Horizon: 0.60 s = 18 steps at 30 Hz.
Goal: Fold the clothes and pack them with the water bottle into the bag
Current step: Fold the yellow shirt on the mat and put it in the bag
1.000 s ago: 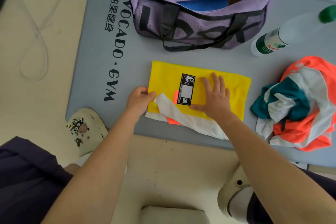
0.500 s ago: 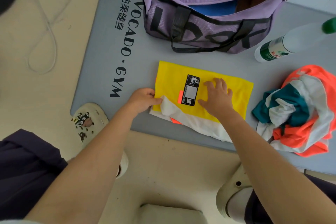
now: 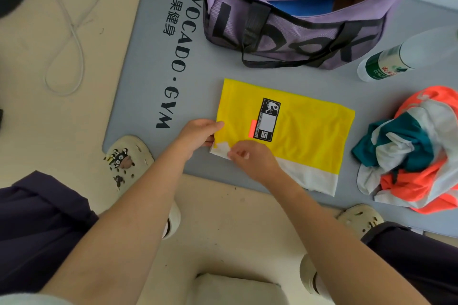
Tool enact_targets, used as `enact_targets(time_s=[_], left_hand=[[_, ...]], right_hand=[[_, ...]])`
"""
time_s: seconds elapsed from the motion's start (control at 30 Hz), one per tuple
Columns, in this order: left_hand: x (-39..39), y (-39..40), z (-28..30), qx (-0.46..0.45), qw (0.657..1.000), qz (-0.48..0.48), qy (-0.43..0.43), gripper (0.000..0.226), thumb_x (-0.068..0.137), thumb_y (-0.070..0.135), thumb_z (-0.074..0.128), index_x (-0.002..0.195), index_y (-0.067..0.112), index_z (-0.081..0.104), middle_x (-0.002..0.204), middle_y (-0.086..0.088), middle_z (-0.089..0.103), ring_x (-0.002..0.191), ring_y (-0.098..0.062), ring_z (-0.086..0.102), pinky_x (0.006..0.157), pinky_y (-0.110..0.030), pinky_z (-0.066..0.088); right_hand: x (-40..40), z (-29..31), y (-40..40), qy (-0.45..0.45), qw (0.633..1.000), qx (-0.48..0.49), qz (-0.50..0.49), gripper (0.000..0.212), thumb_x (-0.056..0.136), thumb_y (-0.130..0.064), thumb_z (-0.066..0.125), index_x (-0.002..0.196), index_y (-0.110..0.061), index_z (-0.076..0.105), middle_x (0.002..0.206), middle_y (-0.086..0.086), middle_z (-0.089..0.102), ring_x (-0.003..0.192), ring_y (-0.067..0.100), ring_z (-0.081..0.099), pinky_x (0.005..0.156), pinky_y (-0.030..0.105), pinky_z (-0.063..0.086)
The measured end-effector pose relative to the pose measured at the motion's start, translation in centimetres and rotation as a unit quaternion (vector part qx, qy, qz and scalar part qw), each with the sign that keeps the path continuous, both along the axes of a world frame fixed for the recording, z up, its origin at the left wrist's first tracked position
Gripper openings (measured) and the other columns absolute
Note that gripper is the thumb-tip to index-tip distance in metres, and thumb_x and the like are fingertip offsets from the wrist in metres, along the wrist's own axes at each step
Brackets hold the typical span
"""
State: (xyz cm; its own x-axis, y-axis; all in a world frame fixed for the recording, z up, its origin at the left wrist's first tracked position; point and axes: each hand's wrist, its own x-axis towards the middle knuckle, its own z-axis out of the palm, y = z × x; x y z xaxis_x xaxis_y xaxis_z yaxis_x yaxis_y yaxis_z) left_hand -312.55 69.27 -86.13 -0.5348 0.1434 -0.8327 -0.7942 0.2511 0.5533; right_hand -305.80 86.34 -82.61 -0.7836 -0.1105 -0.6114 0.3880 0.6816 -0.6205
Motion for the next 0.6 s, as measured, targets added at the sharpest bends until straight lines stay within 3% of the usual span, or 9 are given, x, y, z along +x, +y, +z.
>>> enact_targets(time_s=[0.07, 0.13, 0.2, 0.27, 0.4, 0.5, 0.6], left_hand=[[0.1, -0.1, 0.0, -0.013, 0.999, -0.033, 0.014, 0.025, 0.089, 0.029, 0.07, 0.1, 0.007, 0.071, 0.098, -0.012, 0.075, 0.09, -0.026, 0.071, 0.081, -0.034, 0.06], [0.4, -0.1, 0.1, -0.054, 0.995, -0.085, 0.026, 0.036, 0.086, 0.034, 0.073, 0.098, 0.0, 0.07, 0.097, -0.017, 0.073, 0.089, -0.028, 0.07, 0.085, -0.042, 0.055], [0.6, 0.3, 0.4, -0.105, 0.982, -0.154, 0.036, 0.039, 0.082, 0.041, 0.075, 0.076, 0.003, 0.067, 0.075, -0.014, 0.068, 0.068, -0.021, 0.062, 0.068, -0.036, 0.05], [0.9, 0.7, 0.7, -0.135, 0.97, -0.195, 0.048, 0.041, 0.083, 0.042, 0.074, 0.062, 0.012, 0.056, 0.061, -0.005, 0.053, 0.058, -0.016, 0.049, 0.058, -0.03, 0.036], [1.4, 1.0, 0.4, -0.186, 0.96, -0.19, 0.092, 0.037, 0.092, 0.036, 0.063, 0.069, 0.012, 0.046, 0.065, -0.006, 0.041, 0.063, -0.021, 0.042, 0.054, -0.033, 0.026], [2.0, 0.9, 0.2, -0.261, 0.942, -0.181, 0.106, 0.034, 0.095, 0.033, 0.058, 0.07, 0.013, 0.044, 0.066, -0.005, 0.046, 0.068, -0.024, 0.046, 0.052, -0.033, 0.028], [2.7, 1.9, 0.9, -0.383, 0.893, -0.145, 0.186, 0.019, 0.092, 0.029, 0.061, 0.095, 0.013, 0.053, 0.093, -0.009, 0.06, 0.084, -0.028, 0.054, 0.063, -0.036, 0.041]], right_hand=[[0.3, 0.6, 0.7, -0.104, 0.993, -0.055, -0.001, 0.025, 0.09, -0.035, 0.065, 0.079, -0.013, 0.072, 0.075, 0.0, 0.072, 0.063, 0.01, 0.062, 0.056, 0.016, 0.045], [0.1, 0.9, 2.2, -0.104, 0.99, -0.064, -0.064, 0.022, 0.091, -0.03, 0.064, 0.081, -0.012, 0.072, 0.074, 0.003, 0.072, 0.062, 0.013, 0.064, 0.057, 0.023, 0.051], [0.1, 0.7, 4.2, -0.021, 0.995, 0.007, -0.1, 0.015, 0.093, -0.02, 0.061, 0.092, -0.009, 0.071, 0.085, 0.009, 0.07, 0.075, 0.023, 0.064, 0.068, 0.036, 0.053], [0.5, 0.4, 6.1, 0.052, 0.987, 0.114, -0.102, 0.017, 0.093, -0.014, 0.058, 0.106, -0.009, 0.068, 0.098, 0.013, 0.065, 0.086, 0.028, 0.059, 0.071, 0.038, 0.049], [2.2, -0.6, 9.3, 0.084, 0.965, 0.235, -0.074, 0.028, 0.092, -0.015, 0.058, 0.118, -0.006, 0.063, 0.111, 0.018, 0.055, 0.107, 0.035, 0.049, 0.079, 0.042, 0.047], [3.6, -0.8, 11.5, 0.076, 0.94, 0.286, -0.167, 0.027, 0.092, -0.02, 0.058, 0.112, -0.002, 0.058, 0.109, 0.02, 0.051, 0.102, 0.038, 0.048, 0.078, 0.043, 0.043], [4.9, -1.0, 13.7, 0.026, 0.907, 0.314, -0.28, 0.048, 0.088, -0.032, 0.067, 0.117, 0.0, 0.047, 0.113, 0.02, 0.048, 0.104, 0.036, 0.047, 0.082, 0.043, 0.042]])
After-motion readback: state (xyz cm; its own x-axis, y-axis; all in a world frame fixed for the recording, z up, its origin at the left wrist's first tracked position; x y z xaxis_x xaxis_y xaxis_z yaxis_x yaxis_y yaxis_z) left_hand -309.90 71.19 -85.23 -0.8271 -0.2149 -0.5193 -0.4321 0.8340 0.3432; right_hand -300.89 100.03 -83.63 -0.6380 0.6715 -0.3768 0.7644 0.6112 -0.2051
